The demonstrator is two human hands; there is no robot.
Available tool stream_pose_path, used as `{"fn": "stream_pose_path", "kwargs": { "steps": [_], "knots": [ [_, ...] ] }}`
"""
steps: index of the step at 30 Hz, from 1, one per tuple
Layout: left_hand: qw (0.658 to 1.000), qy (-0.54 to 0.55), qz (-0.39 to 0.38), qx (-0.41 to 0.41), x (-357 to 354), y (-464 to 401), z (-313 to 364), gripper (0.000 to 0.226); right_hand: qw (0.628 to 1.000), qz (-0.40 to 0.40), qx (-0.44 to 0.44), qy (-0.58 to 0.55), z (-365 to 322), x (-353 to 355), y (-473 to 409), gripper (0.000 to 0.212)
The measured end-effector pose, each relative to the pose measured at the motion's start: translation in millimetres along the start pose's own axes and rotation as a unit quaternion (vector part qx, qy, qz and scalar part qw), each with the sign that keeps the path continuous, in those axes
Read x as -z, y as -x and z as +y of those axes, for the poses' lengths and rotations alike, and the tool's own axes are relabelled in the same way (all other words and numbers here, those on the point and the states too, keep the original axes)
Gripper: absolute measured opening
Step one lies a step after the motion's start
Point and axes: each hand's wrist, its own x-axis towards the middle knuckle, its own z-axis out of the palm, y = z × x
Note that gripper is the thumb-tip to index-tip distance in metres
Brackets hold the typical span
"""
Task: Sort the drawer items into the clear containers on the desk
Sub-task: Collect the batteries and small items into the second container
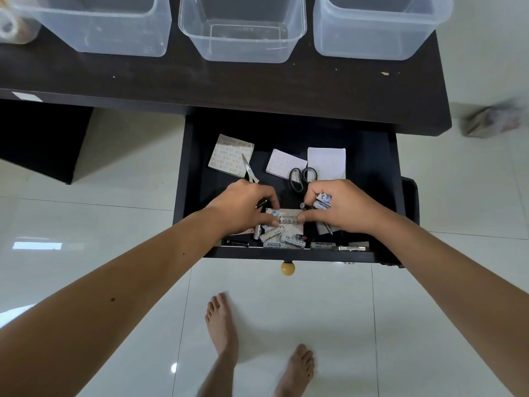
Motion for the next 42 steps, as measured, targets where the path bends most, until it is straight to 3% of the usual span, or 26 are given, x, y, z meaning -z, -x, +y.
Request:
{"fn": "stream_pose_path", "kwargs": {
  "steps": [2, 5, 7, 13, 22, 26, 34, 39, 42],
  "knots": [
    [1.0, -0.013, 0.01, 0.006, 0, 0, 0, 0.036, 1.0, -0.003, -0.007, -0.02, -1, 1, 1, 0.017],
    [0.999, -0.036, 0.023, 0.003, -1, 0, 2, 0.03, 0.999, -0.025, 0.009, -0.038, -5, 1, 1, 0.027],
    [0.999, -0.039, 0.035, -0.006, -1, 0, 3, 0.026, 0.998, -0.036, 0.0, -0.053, -7, 1, 0, 0.022],
    [0.999, 0.022, 0.026, -0.02, 2, 1, -3, 0.025, 0.996, -0.048, -0.029, -0.072, -12, -2, -1, 0.014],
    [0.979, 0.2, 0.026, 0.015, 10, 10, -5, 0.015, 0.989, -0.086, 0.026, 0.118, -9, -10, -10, 0.03],
    [0.973, 0.231, -0.015, 0.004, 9, 11, -8, 0.01, 0.984, -0.094, 0.043, 0.145, -10, -12, -12, 0.023],
    [0.962, 0.269, -0.043, 0.024, 8, 10, -6, 0.01, 0.998, -0.027, 0.014, 0.05, -8, -2, -2, 0.017],
    [0.979, 0.202, -0.032, 0.01, 9, 13, -4, 0.029, 0.999, -0.039, 0.017, 0.009, -17, 3, 4, 0.042],
    [0.986, 0.161, -0.035, -0.002, 9, 14, 5, 0.029, 0.998, -0.046, -0.015, -0.04, -21, 5, 5, 0.035]
  ]
}}
